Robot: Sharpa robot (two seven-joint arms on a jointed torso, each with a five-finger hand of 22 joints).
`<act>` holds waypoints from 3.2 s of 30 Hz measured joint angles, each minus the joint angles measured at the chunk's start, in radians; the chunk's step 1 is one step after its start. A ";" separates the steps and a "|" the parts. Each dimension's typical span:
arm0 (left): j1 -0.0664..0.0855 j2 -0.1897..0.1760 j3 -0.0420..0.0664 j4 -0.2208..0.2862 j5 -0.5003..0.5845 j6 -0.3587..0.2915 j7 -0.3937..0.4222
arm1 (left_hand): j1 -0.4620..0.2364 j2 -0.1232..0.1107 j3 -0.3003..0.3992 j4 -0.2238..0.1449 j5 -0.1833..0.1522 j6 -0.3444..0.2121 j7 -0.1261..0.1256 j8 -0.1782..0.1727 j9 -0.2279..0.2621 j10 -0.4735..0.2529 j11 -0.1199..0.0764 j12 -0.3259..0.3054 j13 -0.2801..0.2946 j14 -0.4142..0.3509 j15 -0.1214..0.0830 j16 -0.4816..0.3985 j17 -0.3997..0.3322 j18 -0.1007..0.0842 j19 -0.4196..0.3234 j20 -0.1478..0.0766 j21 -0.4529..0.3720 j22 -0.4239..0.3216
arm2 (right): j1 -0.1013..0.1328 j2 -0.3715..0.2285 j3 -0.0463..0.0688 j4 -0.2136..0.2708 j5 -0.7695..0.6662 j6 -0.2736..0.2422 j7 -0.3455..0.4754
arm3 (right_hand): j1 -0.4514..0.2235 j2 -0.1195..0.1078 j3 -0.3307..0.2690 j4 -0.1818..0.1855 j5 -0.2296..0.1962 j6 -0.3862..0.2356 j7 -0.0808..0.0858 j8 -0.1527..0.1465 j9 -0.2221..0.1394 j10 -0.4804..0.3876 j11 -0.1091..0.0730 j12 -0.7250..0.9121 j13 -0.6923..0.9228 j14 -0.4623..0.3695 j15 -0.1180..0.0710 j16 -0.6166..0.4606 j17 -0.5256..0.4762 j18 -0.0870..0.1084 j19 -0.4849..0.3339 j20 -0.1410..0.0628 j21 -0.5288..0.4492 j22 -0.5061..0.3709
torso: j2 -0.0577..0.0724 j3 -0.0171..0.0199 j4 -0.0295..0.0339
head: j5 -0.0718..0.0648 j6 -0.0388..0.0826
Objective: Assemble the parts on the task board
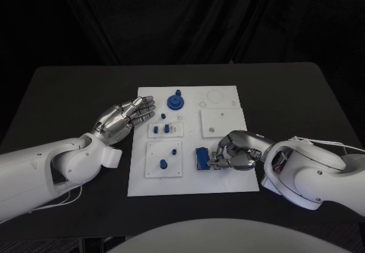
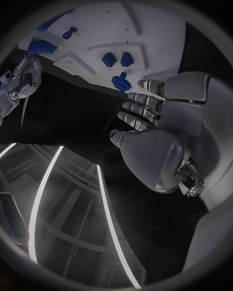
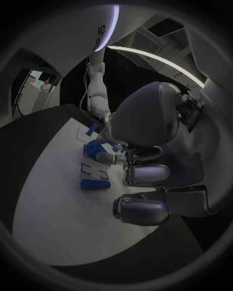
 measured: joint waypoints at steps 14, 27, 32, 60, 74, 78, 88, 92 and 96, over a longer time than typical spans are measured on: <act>-0.001 0.000 0.000 0.000 0.000 0.002 -0.001 | 0.000 0.000 0.000 0.000 0.000 0.000 0.000 0.000 0.000 0.003 0.003 0.000 0.000 0.000 0.000 0.004 0.001 0.000 0.000 0.000 0.000 0.001 | -0.001 0.023 0.000 -0.021 0.007 0.008 0.000 | 0.094 0.038 0.008 0.000 -0.027 0.005 -0.011 0.014 0.014 0.002 -0.009 0.000 0.000 -0.005 -0.008 0.000 0.000 0.000 0.000 -0.007 -0.002 0.000 | 0.000 0.0001 -0.0004 | 0.000 0.000; -0.002 -0.004 0.000 0.003 0.000 0.003 0.000 | 0.000 0.000 0.003 -0.003 0.003 0.007 0.000 0.003 0.001 0.006 0.006 0.004 0.000 0.001 0.001 0.011 0.001 0.000 0.000 0.000 0.000 0.002 | -0.004 0.030 0.000 -0.029 0.012 0.012 -0.002 | 0.172 0.018 -0.013 0.002 -0.135 0.006 -0.012 0.017 0.019 0.003 -0.011 0.002 0.002 -0.001 -0.011 0.000 0.000 0.000 0.003 -0.011 0.005 0.000 | 0.000 0.0001 -0.0002 | 0.004 0.000; -0.002 -0.010 0.000 0.005 0.000 0.004 0.002 | 0.000 0.000 0.007 -0.007 0.004 0.013 -0.001 0.004 0.001 0.010 0.010 0.012 0.001 0.006 0.006 0.021 0.002 0.000 0.004 0.004 0.000 0.004 | -0.004 -0.005 0.000 -0.010 0.011 0.002 -0.002 | 0.068 0.022 -0.063 0.010 -0.063 -0.010 -0.002 0.003 0.012 0.004 -0.011 0.001 0.000 -0.001 -0.011 0.000 0.000 0.000 0.003 -0.011 0.019 0.000 | 0.000 0.0001 0.0002 | 0.004 0.000; -0.002 -0.007 0.000 0.008 0.000 0.003 0.004 | 0.000 0.000 0.012 -0.012 0.004 0.021 0.000 0.008 0.002 0.015 0.015 0.020 0.001 0.007 0.007 0.027 0.002 -0.015 0.004 0.004 0.000 0.005 | -0.004 -0.059 -0.001 -0.034 -0.037 0.018 -0.131 | 0.072 0.021 -0.051 0.015 0.313 -0.032 0.011 -0.068 -0.048 0.002 -0.001 0.001 0.000 -0.001 -0.004 0.000 0.000 0.000 0.000 -0.007 0.036 0.000 | 0.000 -0.0004 -0.0005 | 0.002 0.000; -0.003 0.000 0.000 0.002 0.000 0.004 0.004 | 0.000 0.000 0.012 -0.012 0.007 0.021 0.000 0.008 0.002 0.014 0.014 0.020 0.001 0.011 0.011 0.031 0.002 -0.015 0.004 0.004 0.000 0.005 | -0.004 -0.041 -0.001 -0.036 -0.042 0.030 -0.144 | -0.049 0.050 -0.068 0.015 0.183 -0.018 0.011 -0.068 -0.054 0.004 0.001 0.001 0.000 -0.001 -0.004 0.000 0.000 0.000 0.003 -0.003 0.036 0.000 | 0.000 -0.0001 0.0001 | 0.002 0.000; -0.004 0.002 0.000 0.001 0.000 0.005 0.003 | 0.000 0.000 0.012 -0.012 0.008 0.021 0.000 0.008 0.003 0.014 0.014 0.020 0.001 0.011 0.011 0.031 0.002 -0.015 0.004 0.004 0.000 0.005 | -0.004 -0.036 -0.001 -0.037 -0.042 0.031 -0.144 | -0.061 0.051 -0.071 0.013 0.162 -0.018 0.011 -0.068 -0.054 0.005 0.002 0.001 0.000 -0.001 -0.004 0.000 0.000 0.000 0.003 -0.003 0.036 0.000 | 0.000 0.0001 0.0001 | 0.002 0.000; -0.005 0.003 0.000 -0.001 0.000 0.007 0.002 | 0.000 0.000 0.012 -0.012 0.008 0.021 0.000 0.008 0.003 0.014 0.014 0.020 0.001 0.011 0.011 0.031 0.002 -0.015 0.004 0.004 0.000 0.005 | -0.004 -0.016 -0.001 -0.046 -0.041 0.039 -0.144 | -0.043 0.043 -0.067 0.009 0.172 -0.018 0.011 -0.068 -0.054 0.005 0.002 0.001 0.000 -0.001 -0.004 0.000 0.000 0.000 0.003 -0.003 0.036 0.000 | 0.000 0.0008 -0.0001 | 0.000 0.000; -0.006 0.003 0.000 -0.001 0.000 0.008 0.002 | 0.000 0.000 0.012 -0.012 0.008 0.021 0.000 0.008 0.003 0.014 0.014 0.020 0.001 0.011 0.011 0.031 0.002 -0.015 0.004 0.004 0.000 0.005 | -0.004 -0.009 -0.001 -0.050 -0.041 0.044 -0.144 | 0.005 0.029 -0.059 0.004 0.201 -0.018 0.011 -0.068 -0.054 0.005 0.002 0.001 0.000 -0.001 -0.004 0.000 0.000 0.000 0.003 -0.003 0.036 0.000 | 0.000 0.0008 -0.0002 | 0.000 0.000; -0.006 0.003 0.000 -0.001 0.000 0.008 0.002 | 0.000 0.000 0.012 -0.012 0.008 0.021 0.000 0.008 0.002 0.014 0.014 0.020 0.001 0.011 0.011 0.031 0.002 -0.015 0.004 0.004 0.000 0.005 | -0.004 -0.002 -0.001 -0.055 -0.041 0.051 -0.144 | 0.061 0.017 -0.038 -0.003 0.229 -0.015 0.009 -0.066 -0.054 0.005 0.002 0.001 0.000 -0.001 -0.004 0.000 0.000 0.000 0.003 -0.003 0.035 0.000 | 0.000 0.0006 -0.0002 | 0.002 0.000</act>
